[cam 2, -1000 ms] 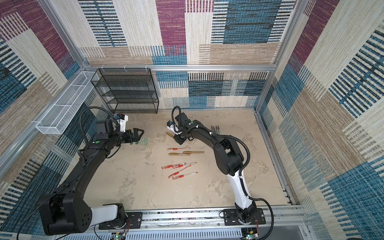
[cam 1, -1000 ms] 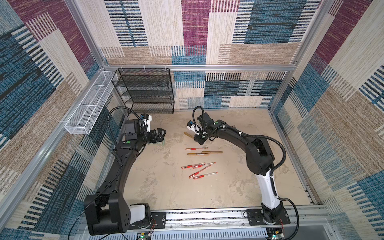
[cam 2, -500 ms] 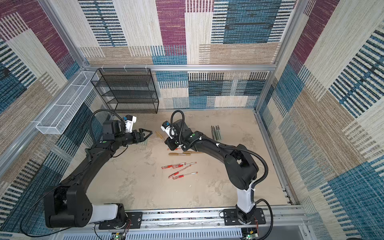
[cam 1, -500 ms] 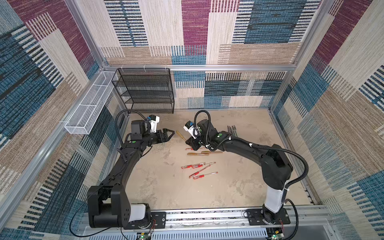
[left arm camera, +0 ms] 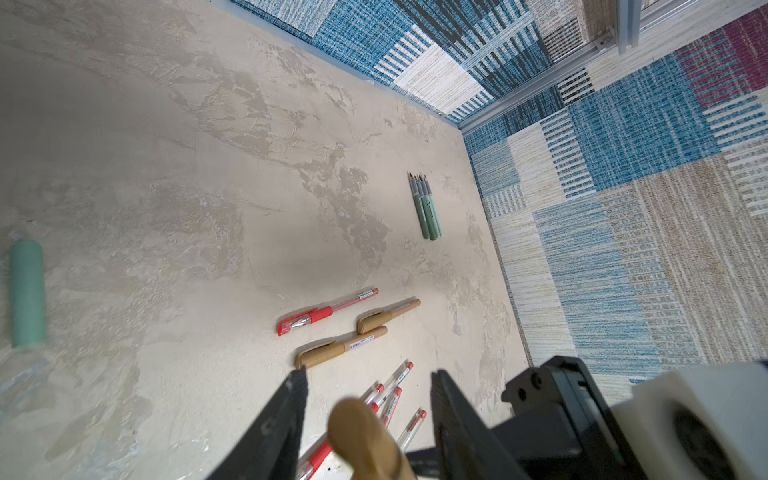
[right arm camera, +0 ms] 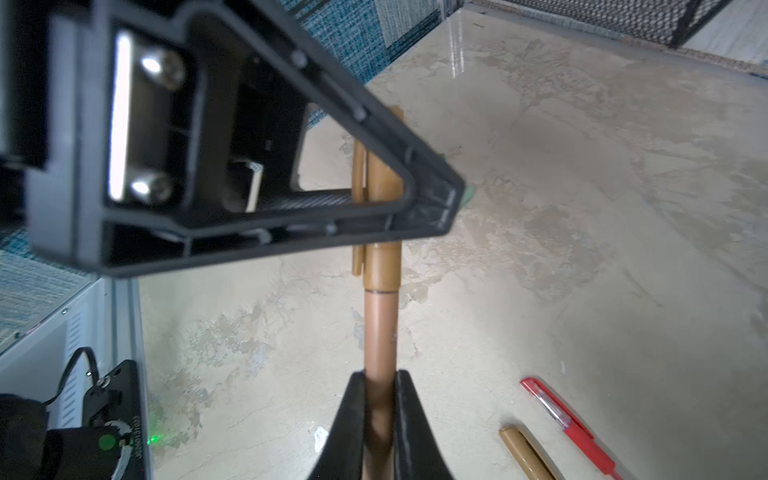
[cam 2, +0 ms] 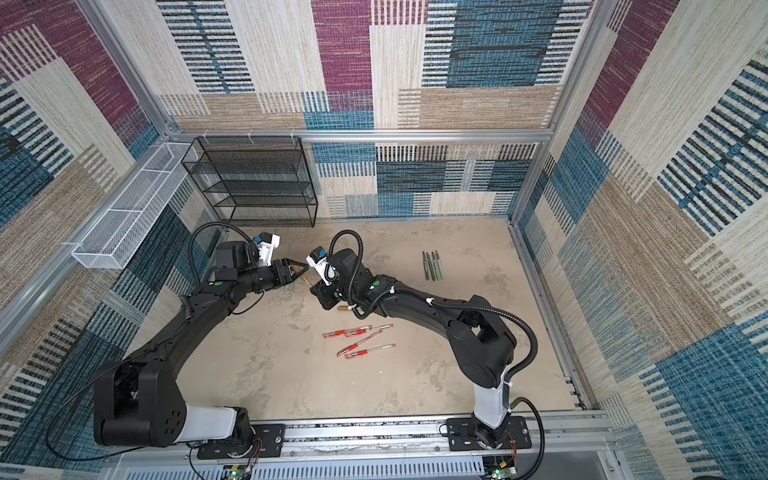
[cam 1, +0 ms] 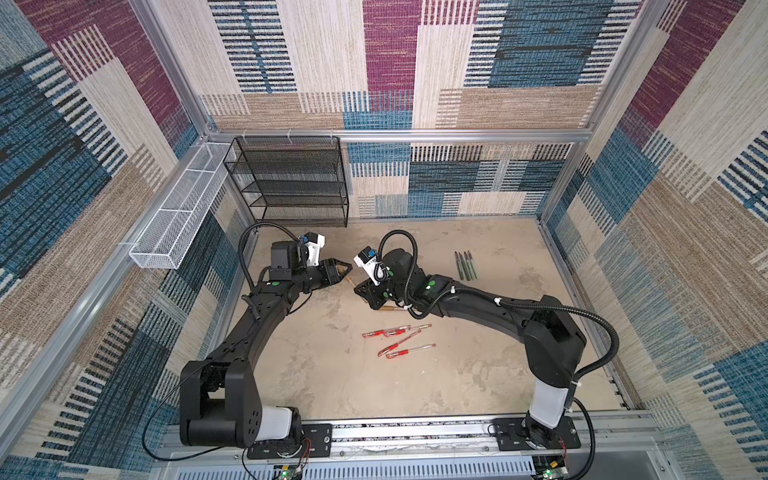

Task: Open the pen caps
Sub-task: 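Lift the tan pen upright toward the left gripper while the left gripper approaches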

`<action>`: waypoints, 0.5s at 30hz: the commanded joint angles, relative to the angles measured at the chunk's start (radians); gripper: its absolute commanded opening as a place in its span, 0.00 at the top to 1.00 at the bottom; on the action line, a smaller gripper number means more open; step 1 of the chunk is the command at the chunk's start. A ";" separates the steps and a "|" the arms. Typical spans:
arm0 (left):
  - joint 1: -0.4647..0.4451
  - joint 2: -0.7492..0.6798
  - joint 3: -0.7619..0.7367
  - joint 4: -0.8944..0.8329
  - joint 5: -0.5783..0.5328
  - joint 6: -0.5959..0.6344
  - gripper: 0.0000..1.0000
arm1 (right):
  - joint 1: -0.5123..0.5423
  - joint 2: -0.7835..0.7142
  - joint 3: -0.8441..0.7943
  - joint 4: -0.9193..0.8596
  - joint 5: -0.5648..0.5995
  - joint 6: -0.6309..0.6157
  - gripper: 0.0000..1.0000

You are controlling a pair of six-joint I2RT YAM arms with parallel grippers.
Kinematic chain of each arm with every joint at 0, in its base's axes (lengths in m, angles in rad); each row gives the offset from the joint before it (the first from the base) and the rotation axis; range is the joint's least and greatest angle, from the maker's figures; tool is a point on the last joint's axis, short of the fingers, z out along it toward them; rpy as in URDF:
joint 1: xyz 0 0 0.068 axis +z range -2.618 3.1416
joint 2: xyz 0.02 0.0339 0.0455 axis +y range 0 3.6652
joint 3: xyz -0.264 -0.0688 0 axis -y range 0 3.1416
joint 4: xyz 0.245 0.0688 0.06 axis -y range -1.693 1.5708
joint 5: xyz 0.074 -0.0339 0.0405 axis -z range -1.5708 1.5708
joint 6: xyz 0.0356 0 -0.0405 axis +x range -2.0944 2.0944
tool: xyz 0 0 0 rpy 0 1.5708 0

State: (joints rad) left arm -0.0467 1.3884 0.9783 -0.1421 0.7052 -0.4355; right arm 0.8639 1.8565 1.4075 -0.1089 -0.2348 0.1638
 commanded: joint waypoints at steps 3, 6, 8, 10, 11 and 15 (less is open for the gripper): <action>-0.001 -0.002 0.008 0.030 -0.012 -0.014 0.80 | 0.007 0.009 0.018 0.040 0.015 0.025 0.93; -0.001 -0.005 0.007 0.028 -0.016 -0.008 0.96 | 0.009 0.016 0.024 0.038 0.020 0.025 0.93; 0.000 -0.006 0.006 0.025 -0.022 -0.004 1.00 | 0.011 0.021 0.028 0.035 0.017 0.024 0.92; -0.001 -0.008 0.007 0.020 -0.024 -0.001 1.00 | 0.012 0.025 0.032 0.034 0.014 0.022 0.88; -0.001 -0.009 0.007 0.020 -0.024 0.000 1.00 | 0.012 0.026 0.034 0.032 0.016 0.021 0.84; -0.001 -0.011 0.007 0.018 -0.028 0.003 1.00 | 0.012 0.039 0.058 0.020 0.014 0.015 0.67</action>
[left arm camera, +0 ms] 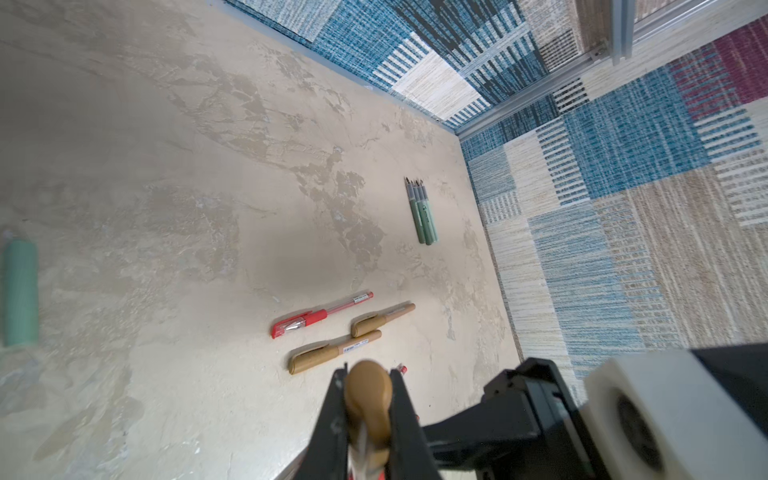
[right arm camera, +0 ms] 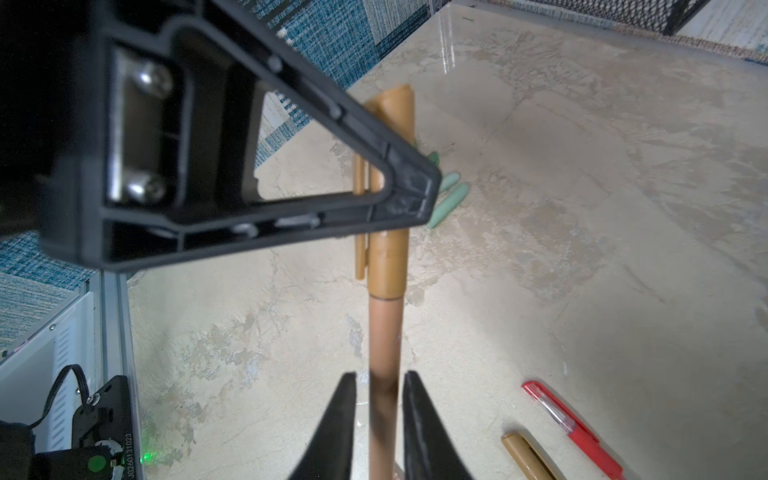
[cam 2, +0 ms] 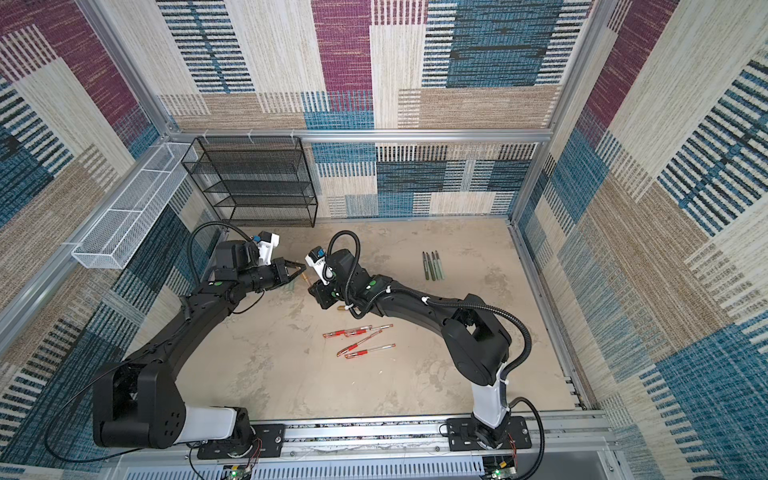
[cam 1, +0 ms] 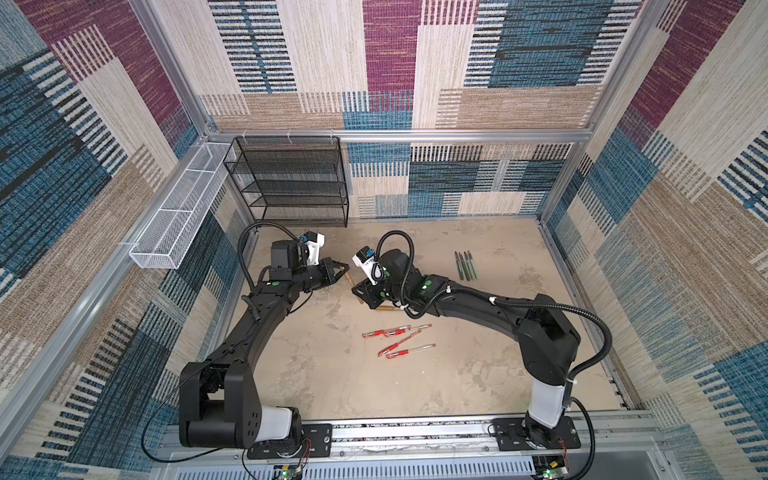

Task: Open the pen caps
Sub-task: 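Lift the tan pen upright toward the left gripper while the left gripper approaches, then close the left gripper on the tan cap and pull it off the pen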

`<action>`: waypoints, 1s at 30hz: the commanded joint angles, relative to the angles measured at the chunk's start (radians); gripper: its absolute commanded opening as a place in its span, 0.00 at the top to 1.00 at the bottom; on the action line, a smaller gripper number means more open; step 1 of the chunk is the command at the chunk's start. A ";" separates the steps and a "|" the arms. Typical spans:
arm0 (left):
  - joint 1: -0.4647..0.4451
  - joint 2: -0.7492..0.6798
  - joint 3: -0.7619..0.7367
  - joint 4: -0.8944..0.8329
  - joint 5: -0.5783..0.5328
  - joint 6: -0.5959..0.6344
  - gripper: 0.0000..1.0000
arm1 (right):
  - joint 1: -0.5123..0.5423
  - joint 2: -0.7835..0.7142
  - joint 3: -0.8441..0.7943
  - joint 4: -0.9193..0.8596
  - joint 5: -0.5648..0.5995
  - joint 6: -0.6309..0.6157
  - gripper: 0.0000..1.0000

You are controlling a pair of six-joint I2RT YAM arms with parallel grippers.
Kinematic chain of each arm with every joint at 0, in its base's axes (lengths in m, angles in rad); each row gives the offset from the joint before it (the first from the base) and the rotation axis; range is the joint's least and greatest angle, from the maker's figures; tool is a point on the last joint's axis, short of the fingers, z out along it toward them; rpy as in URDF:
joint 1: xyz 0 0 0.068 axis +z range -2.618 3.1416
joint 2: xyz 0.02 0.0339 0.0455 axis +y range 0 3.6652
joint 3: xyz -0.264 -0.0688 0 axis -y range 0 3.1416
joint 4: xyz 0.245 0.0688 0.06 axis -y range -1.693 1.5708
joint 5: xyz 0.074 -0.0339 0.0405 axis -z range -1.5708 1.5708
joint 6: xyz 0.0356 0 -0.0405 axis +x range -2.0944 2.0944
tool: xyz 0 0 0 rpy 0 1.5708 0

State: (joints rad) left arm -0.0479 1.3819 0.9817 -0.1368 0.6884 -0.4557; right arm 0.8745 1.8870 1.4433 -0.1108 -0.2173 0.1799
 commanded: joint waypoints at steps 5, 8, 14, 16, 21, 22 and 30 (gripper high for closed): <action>0.001 -0.006 0.005 0.010 -0.010 0.026 1.00 | 0.001 0.046 0.069 -0.012 -0.005 -0.015 0.62; 0.001 -0.007 0.007 0.007 -0.015 0.031 1.00 | 0.001 0.070 0.097 -0.028 -0.003 -0.021 0.63; 0.001 -0.008 0.006 0.007 -0.013 0.028 1.00 | 0.001 0.093 0.110 -0.041 -0.011 -0.023 0.84; 0.002 -0.009 0.008 0.005 -0.015 0.031 1.00 | 0.001 0.093 0.100 -0.041 -0.012 -0.022 0.92; 0.003 -0.007 0.022 -0.012 -0.017 0.050 1.00 | 0.001 0.074 0.055 -0.036 -0.017 -0.011 1.00; 0.004 -0.009 0.026 -0.021 -0.018 0.059 1.00 | 0.001 0.068 0.038 -0.031 -0.019 -0.007 1.00; 0.031 -0.004 0.070 -0.048 -0.008 0.068 1.00 | 0.004 0.001 -0.112 0.011 -0.021 0.028 1.00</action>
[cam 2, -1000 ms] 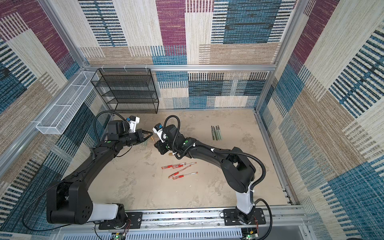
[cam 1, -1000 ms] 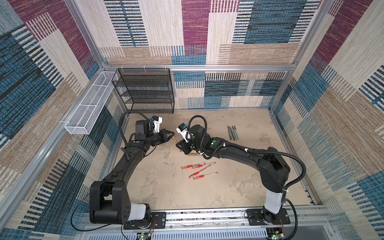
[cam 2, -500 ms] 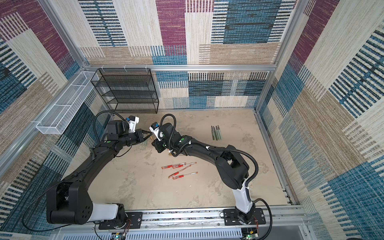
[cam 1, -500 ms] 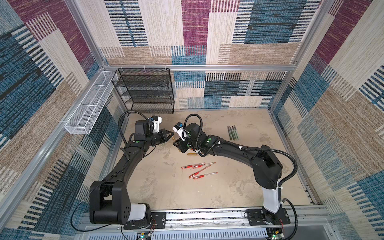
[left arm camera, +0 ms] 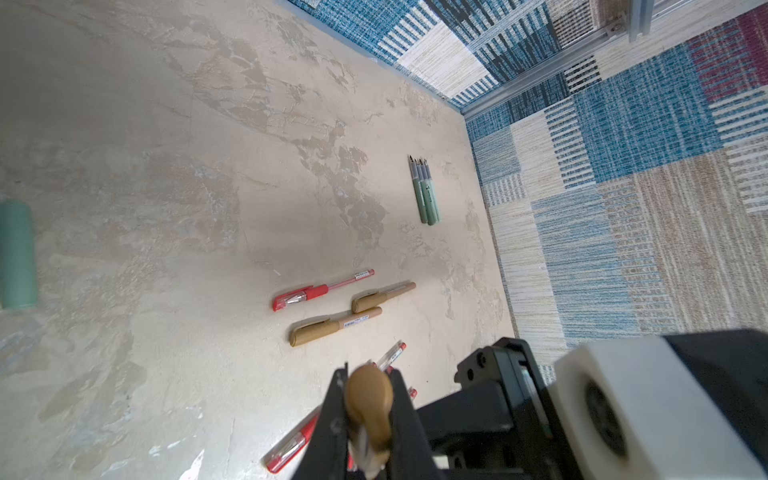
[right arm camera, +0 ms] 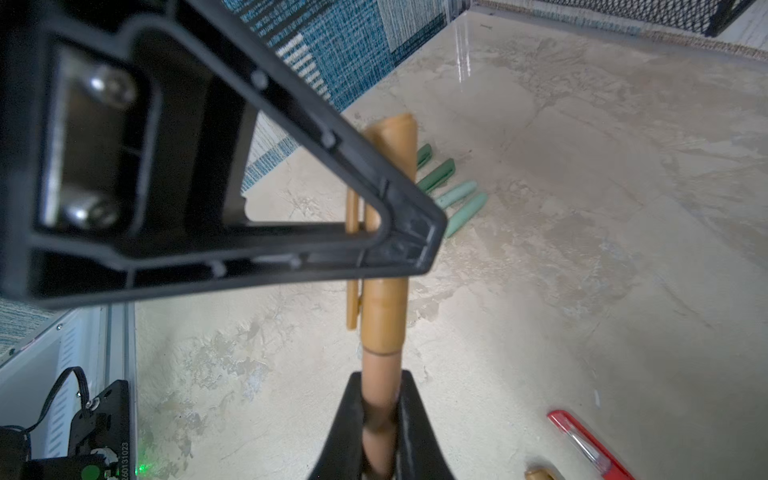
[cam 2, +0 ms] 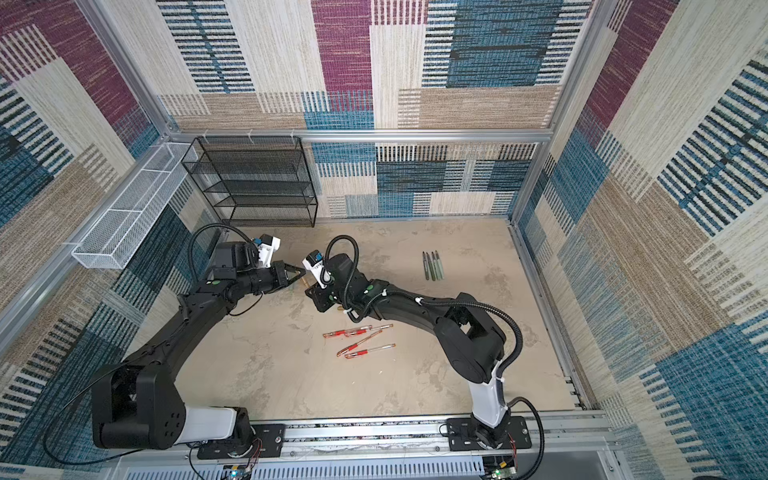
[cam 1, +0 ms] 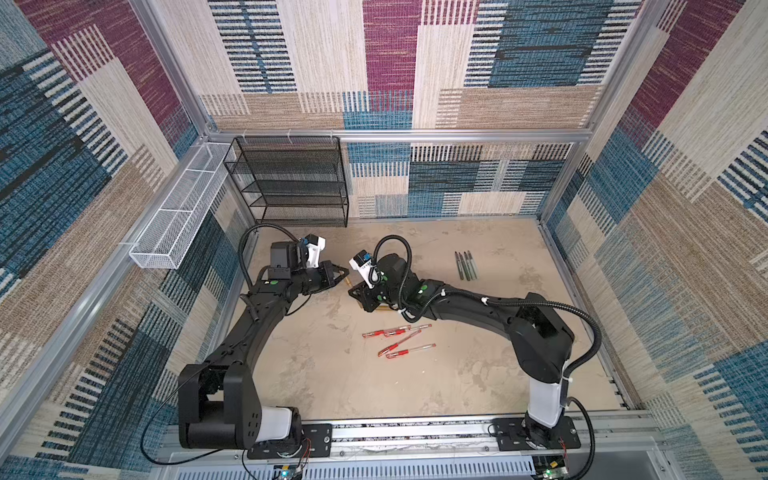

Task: Open the pen caps
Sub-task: 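Close the left gripper on the tan cap and pull it off the pen, then set the tan cap by the green caps with left gripper while right draws pen back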

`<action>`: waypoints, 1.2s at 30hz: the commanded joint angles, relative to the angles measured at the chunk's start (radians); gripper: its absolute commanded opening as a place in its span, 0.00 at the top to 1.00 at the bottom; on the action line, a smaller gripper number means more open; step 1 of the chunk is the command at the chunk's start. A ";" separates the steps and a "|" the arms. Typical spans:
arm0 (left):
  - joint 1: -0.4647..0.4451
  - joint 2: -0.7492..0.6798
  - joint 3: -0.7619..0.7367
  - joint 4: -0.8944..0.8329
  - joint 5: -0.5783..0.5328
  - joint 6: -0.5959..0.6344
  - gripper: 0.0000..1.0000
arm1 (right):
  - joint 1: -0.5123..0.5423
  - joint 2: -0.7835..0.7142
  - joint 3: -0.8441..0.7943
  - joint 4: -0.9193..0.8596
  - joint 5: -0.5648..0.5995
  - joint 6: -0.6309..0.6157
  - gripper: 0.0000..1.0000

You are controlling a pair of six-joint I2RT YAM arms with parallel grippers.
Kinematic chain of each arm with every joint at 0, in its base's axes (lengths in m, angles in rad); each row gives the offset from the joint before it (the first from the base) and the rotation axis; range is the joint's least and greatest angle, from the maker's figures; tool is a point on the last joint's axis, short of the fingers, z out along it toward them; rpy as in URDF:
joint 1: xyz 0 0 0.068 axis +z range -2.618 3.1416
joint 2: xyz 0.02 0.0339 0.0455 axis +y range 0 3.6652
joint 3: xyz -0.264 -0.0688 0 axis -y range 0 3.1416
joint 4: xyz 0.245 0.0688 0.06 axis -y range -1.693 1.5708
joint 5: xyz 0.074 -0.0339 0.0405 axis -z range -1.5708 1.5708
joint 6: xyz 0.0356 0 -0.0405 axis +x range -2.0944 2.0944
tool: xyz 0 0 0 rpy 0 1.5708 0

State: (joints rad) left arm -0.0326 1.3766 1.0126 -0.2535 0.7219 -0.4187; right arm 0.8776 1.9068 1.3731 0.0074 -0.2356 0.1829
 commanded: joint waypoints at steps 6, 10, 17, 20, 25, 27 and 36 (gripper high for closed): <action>0.056 0.041 0.158 -0.024 -0.094 0.070 1.00 | 0.012 -0.079 -0.164 -0.068 0.000 0.061 1.00; 0.067 0.057 0.185 -0.046 -0.100 0.081 1.00 | 0.012 -0.117 -0.200 -0.069 0.021 0.053 1.00; 0.069 0.060 0.172 -0.044 -0.107 0.091 1.00 | 0.010 -0.148 -0.207 -0.088 0.045 0.039 1.00; 0.062 0.086 0.179 -0.070 -0.134 0.126 1.00 | -0.006 -0.174 -0.212 -0.090 0.057 0.050 1.00; -0.007 0.162 0.245 -0.188 -0.287 0.297 1.00 | -0.054 -0.235 -0.231 -0.114 0.085 0.073 1.00; -0.044 0.201 0.270 -0.233 -0.324 0.353 1.00 | -0.073 -0.263 -0.248 -0.126 0.094 0.080 1.00; -0.091 0.429 0.405 -0.365 -0.468 0.368 1.00 | -0.146 -0.419 -0.360 -0.166 0.147 0.115 1.00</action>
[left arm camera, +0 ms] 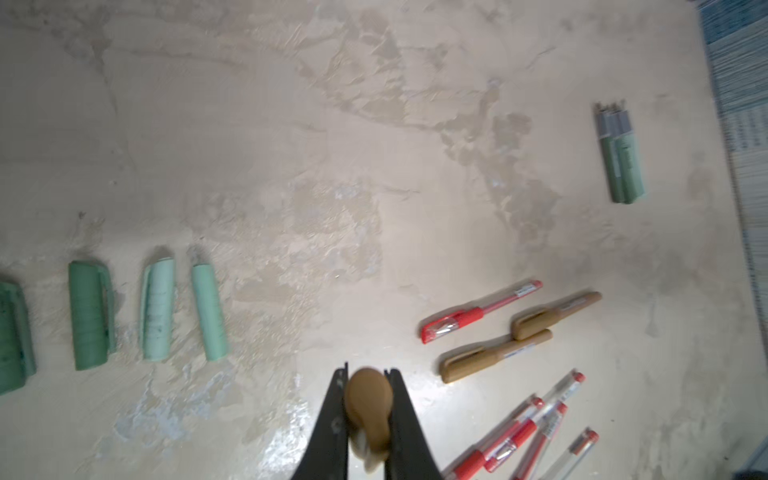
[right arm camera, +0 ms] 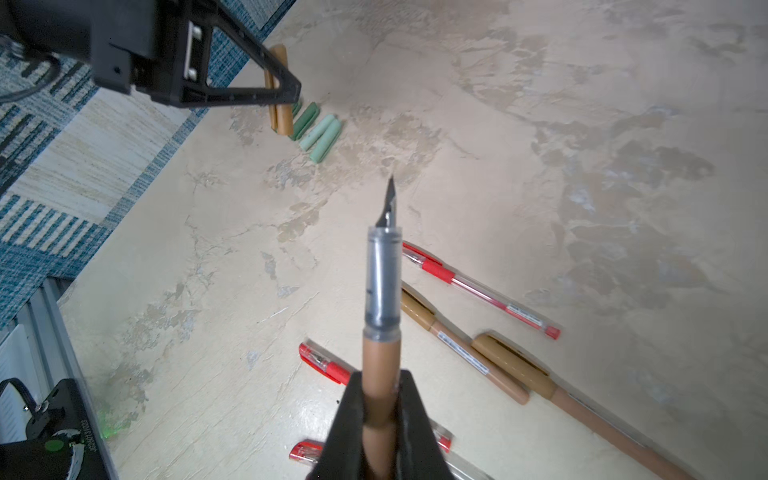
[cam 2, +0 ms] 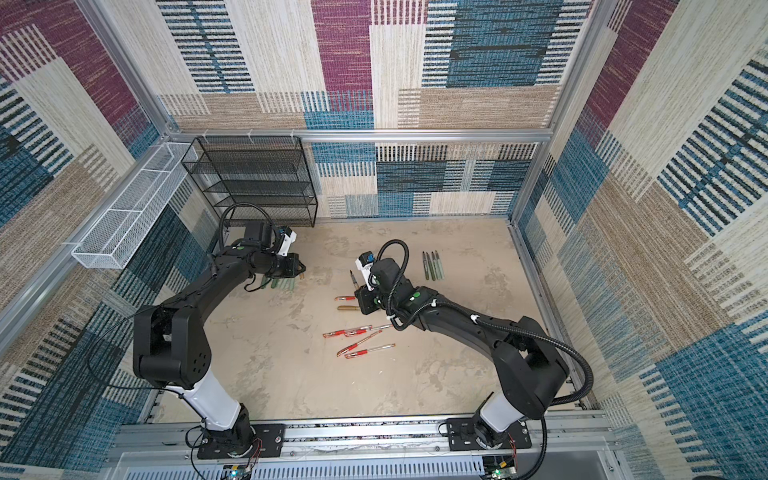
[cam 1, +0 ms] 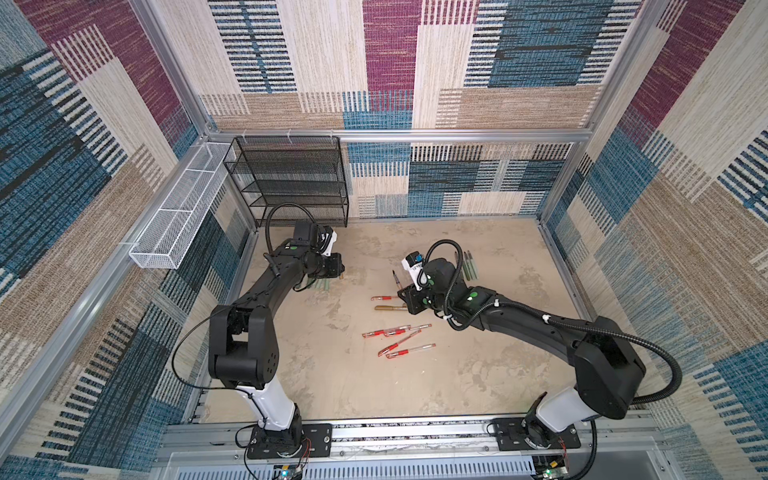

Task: Open the pen caps
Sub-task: 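Set the tan cap by the green caps with left gripper while right draws pen back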

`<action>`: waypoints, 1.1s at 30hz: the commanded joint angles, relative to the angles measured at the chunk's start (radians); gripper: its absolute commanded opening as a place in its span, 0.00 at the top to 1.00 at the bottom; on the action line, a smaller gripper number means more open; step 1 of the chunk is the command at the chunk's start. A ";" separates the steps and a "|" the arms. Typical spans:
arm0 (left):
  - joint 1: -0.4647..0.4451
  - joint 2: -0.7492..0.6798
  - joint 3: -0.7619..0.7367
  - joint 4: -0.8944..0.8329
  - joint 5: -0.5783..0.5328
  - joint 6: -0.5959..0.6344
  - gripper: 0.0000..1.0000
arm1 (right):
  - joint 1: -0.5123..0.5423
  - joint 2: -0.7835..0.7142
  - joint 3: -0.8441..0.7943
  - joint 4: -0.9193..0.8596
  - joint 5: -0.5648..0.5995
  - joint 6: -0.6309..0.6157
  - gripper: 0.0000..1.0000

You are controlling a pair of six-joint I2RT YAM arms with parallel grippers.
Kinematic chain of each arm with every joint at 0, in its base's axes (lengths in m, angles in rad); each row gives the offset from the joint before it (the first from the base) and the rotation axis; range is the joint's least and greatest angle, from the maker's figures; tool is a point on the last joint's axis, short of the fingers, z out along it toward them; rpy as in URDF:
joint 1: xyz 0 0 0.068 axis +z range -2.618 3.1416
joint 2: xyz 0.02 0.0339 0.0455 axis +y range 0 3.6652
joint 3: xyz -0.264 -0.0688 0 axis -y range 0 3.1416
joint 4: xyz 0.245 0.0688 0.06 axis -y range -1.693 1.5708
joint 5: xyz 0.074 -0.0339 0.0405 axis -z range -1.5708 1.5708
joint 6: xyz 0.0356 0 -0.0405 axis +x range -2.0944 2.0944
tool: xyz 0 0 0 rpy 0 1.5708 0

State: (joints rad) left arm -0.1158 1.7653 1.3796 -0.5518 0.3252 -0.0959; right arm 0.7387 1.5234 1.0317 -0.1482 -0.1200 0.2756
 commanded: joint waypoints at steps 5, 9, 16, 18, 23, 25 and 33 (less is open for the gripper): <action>-0.010 0.160 0.126 -0.121 -0.118 0.039 1.00 | -0.025 -0.112 -0.070 -0.033 0.066 0.023 1.00; -0.015 0.221 0.163 -0.141 -0.127 0.042 1.00 | -0.036 -0.157 -0.101 -0.049 0.078 0.024 1.00; -0.016 0.284 0.200 -0.167 -0.163 0.048 1.00 | -0.040 -0.203 -0.136 -0.054 0.094 0.033 0.99; -0.016 0.294 0.203 -0.169 -0.165 0.047 0.98 | -0.041 -0.206 -0.140 -0.054 0.093 0.033 0.99; -0.016 0.324 0.217 -0.169 -0.198 0.042 0.89 | -0.043 -0.210 -0.138 -0.060 0.097 0.026 1.00; -0.017 0.337 0.228 -0.172 -0.210 0.041 0.85 | -0.042 -0.212 -0.139 -0.061 0.098 0.027 0.99; -0.018 0.388 0.272 -0.193 -0.223 0.028 0.77 | -0.044 -0.226 -0.149 -0.071 0.103 0.027 0.99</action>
State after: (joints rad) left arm -0.1333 2.1464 1.6398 -0.7227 0.1150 -0.0723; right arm 0.6945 1.3079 0.8886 -0.2218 -0.0326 0.2981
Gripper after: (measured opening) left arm 0.217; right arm 0.133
